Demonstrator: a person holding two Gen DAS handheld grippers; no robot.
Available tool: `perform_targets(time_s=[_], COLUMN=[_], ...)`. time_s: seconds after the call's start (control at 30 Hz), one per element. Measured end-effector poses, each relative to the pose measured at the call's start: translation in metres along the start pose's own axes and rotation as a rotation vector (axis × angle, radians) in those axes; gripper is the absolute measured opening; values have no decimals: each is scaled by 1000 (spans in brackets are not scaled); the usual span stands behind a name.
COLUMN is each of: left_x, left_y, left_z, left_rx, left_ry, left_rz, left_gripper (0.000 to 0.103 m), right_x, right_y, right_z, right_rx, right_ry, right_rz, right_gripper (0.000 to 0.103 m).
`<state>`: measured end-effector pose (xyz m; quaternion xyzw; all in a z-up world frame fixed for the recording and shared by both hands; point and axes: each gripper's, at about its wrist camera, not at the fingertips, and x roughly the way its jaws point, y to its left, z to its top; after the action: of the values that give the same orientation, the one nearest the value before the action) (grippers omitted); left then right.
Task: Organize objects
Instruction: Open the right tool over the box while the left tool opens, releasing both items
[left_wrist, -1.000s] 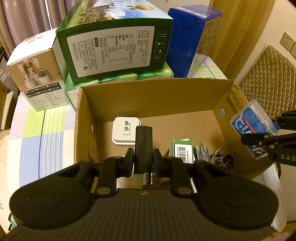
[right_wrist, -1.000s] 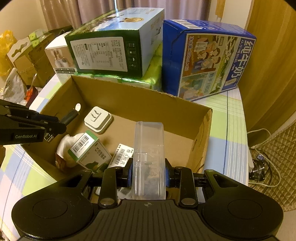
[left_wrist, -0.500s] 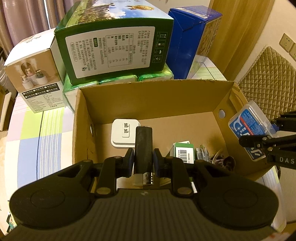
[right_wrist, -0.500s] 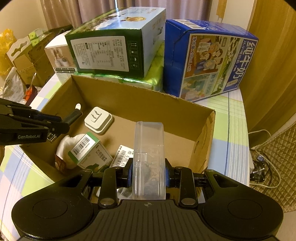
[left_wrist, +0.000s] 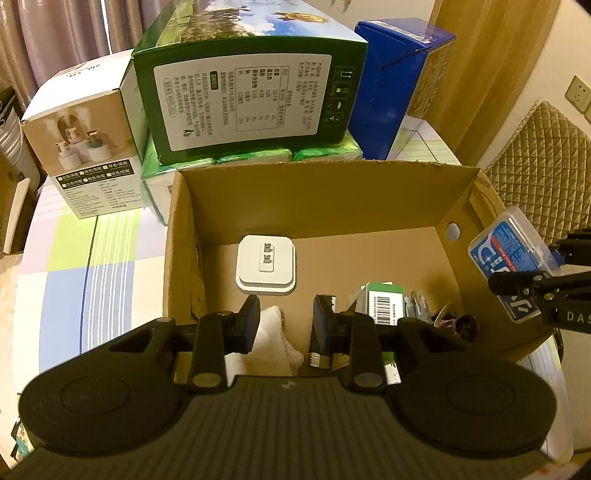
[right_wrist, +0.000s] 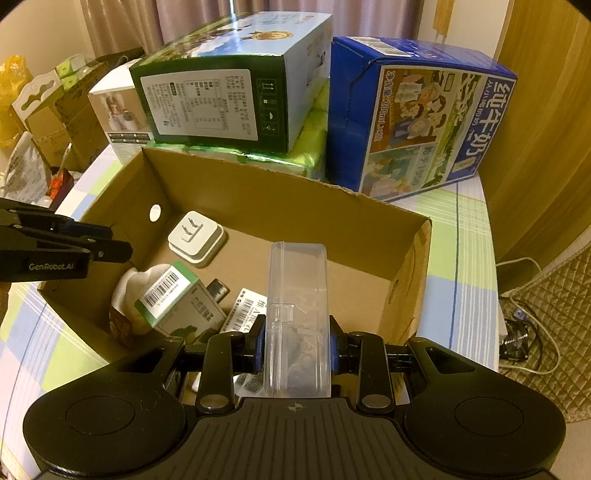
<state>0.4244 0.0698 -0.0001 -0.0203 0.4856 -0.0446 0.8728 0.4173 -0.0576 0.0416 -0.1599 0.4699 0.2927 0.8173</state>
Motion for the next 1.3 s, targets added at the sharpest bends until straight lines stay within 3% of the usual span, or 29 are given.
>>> perform_targets(time_s=[0.73,0.87,1.3], left_x=[-5,-5,-11], left_y=[-1,0,1], left_z=[0,-1,-3], left_rx=[5,4,8], left_ry=[-7,-5,-3], left_rz=[-1,-2,-1], left_gripper=[26,26,31], right_x=[-3,-5,-8], right_y=[-1,-4,-2], right_z=[4,7,5], right_rx=[14,23,28], right_ry=[-36,-59,-54], right_rz=[-1,1,11], right_gripper=[29,50,56])
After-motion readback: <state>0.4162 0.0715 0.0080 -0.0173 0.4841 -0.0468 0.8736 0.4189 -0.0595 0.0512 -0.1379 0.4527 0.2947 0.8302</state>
